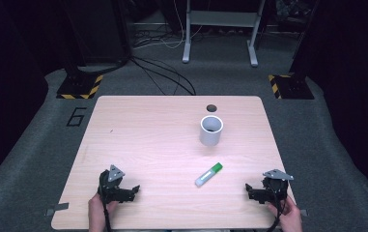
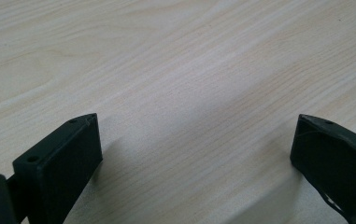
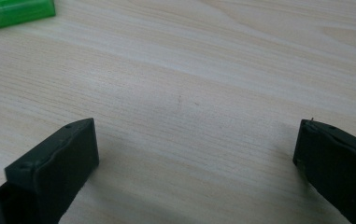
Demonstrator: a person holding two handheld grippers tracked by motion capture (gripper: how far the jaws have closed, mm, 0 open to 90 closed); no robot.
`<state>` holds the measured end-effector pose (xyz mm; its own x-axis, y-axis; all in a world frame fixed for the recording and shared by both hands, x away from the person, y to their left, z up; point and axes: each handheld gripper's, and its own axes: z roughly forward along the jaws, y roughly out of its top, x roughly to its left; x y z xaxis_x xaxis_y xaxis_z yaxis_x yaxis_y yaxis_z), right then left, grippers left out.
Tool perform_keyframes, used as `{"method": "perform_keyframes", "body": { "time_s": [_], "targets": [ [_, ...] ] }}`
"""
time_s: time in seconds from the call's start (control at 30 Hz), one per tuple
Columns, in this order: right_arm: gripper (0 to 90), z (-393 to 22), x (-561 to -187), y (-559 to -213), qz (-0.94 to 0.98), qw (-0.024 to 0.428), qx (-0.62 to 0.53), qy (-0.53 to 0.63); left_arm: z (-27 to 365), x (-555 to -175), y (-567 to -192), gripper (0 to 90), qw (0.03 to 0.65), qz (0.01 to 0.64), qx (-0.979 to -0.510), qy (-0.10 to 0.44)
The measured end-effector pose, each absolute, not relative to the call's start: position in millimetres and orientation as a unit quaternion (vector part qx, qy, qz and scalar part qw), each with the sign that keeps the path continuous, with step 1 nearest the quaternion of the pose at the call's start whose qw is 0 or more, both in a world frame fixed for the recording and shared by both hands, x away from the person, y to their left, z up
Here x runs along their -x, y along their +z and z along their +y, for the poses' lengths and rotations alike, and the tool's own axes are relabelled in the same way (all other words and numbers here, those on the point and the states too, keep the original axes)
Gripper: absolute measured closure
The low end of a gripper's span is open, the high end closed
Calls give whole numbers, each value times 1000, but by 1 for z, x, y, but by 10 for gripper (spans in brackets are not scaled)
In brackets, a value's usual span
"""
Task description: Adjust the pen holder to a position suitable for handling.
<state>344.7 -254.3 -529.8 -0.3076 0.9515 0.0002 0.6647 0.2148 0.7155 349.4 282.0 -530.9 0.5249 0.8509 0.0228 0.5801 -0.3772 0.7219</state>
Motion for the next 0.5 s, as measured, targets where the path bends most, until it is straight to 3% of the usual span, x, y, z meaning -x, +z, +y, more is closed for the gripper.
{"method": "perform_keyframes", "body": {
  "time_s": [0.5],
  "targets": [
    [0,-256,-345,-529,753,224,-534,313,282,-349,-531,23,338,443,-805,202]
  ]
}}
